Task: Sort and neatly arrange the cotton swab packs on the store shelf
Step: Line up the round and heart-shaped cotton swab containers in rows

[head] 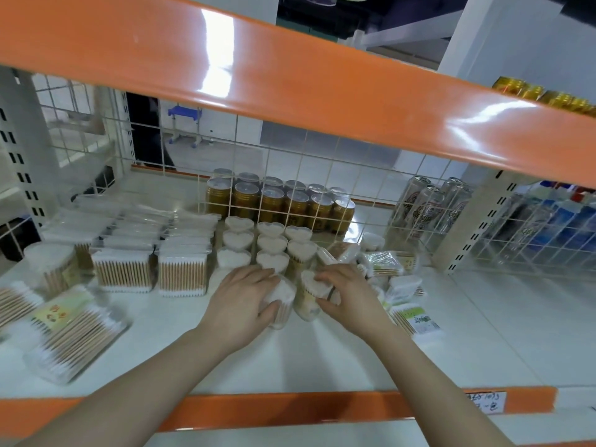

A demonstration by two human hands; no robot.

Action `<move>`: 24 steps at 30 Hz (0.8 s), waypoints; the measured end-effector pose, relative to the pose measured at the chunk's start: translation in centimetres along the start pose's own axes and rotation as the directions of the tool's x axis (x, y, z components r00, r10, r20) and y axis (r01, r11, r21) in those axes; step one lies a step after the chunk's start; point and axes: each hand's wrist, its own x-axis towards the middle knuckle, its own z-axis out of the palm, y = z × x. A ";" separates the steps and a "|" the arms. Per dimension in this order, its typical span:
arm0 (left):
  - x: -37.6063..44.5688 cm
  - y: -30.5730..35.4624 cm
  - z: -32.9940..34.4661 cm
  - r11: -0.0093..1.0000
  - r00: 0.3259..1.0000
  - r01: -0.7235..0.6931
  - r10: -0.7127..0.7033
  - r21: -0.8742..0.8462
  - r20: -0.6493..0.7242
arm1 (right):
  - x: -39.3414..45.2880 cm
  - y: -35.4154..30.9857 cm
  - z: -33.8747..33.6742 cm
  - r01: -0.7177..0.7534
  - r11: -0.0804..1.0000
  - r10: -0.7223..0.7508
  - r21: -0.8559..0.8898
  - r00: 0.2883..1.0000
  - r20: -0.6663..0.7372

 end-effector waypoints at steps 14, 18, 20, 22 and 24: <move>0.8 0.1 0.2 0.985 0.985 -0.175 0.175 -0.001 0.006 | 1.4 -0.5 1.3 -0.018 0.998 0.017 -0.056 0.999 -0.027; 0.8 0.1 0.3 0.987 0.987 -0.162 0.162 0.004 -0.012 | 1.8 -0.5 1.4 -0.026 0.998 0.026 -0.057 1.000 -0.005; 0.8 0.2 0.3 0.988 0.988 -0.156 0.156 -0.003 -0.017 | 2.0 -0.6 1.5 -0.035 0.998 0.035 -0.054 0.999 0.006; 0.8 0.3 0.4 0.990 0.990 -0.142 0.142 -0.005 -0.014 | 2.2 -0.8 1.5 -0.042 0.997 0.043 -0.059 0.999 0.017; 0.8 0.3 0.4 0.992 0.992 -0.125 0.125 -0.002 -0.022 | 2.3 -0.8 1.5 -0.046 0.997 0.048 -0.063 0.998 0.028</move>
